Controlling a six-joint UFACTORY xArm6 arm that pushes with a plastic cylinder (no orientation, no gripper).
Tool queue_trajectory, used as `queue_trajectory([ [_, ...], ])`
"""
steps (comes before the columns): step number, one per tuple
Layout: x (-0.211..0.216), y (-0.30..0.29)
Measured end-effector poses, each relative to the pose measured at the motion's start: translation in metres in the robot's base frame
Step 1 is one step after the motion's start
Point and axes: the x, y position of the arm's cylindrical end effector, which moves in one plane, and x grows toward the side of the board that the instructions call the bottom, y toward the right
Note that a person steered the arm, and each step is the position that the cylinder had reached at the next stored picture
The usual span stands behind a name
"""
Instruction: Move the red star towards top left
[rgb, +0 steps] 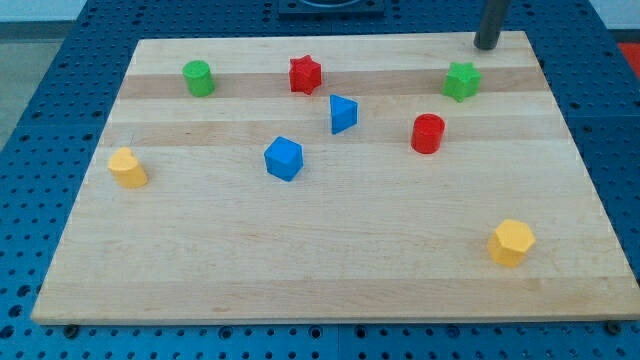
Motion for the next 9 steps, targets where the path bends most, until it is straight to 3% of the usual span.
queue_trajectory([
  [2,0.020,-0.026],
  [4,0.038,-0.150],
  [5,0.039,-0.161],
  [7,0.039,-0.237],
  [8,0.044,-0.243],
  [9,0.080,-0.247],
])
